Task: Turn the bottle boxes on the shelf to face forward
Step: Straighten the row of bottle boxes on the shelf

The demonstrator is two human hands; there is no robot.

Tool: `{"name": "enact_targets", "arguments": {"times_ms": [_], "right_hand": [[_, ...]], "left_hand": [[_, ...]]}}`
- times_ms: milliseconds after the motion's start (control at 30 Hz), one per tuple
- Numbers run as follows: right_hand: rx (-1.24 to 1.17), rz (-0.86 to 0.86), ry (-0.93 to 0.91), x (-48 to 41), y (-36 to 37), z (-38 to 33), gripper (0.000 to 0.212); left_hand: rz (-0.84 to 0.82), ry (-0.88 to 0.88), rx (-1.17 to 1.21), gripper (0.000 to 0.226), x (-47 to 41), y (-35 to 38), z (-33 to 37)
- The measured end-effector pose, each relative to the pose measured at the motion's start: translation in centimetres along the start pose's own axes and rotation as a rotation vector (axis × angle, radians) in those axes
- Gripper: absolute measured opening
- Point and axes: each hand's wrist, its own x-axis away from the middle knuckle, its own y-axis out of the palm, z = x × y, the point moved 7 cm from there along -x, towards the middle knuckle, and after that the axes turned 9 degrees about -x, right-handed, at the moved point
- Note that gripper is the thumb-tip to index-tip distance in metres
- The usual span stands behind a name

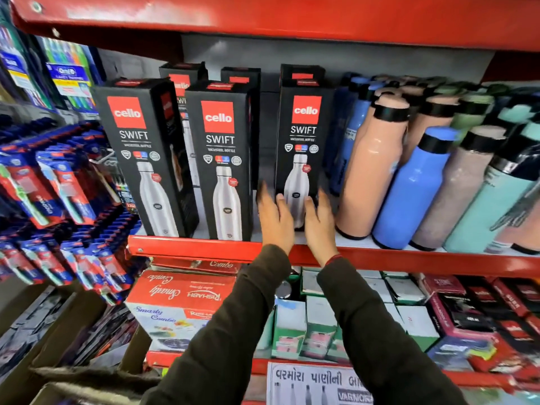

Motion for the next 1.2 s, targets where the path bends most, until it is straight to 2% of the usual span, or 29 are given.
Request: {"name": "enact_targets", "arguments": {"times_ms": [100,233,933,1200], "right_hand": [[-0.009,-0.020,0.021,-0.3,-0.2,0.0,0.046],[0.000,-0.005,0.012,-0.5,-0.7,0.0,0.042],[-0.062,0.019,-0.041,3.7,-3.0,-0.6,0.030],[-0.092,0.014,-0.017,4.8,-3.5,-1.1,0.033]], "left_hand": [[-0.058,-0.131,0.032,0.047,-1.1,0.8,-1.4],[-0.068,-0.156,0.003,0.042,-1.1,0.9,-1.8],[-0.052,-0.038,-0.100,0.040,3.0,-2.0,-1.4],[-0.064,-0.039,-0.099,0.041,4.1,-2.6,-0.9]]}}
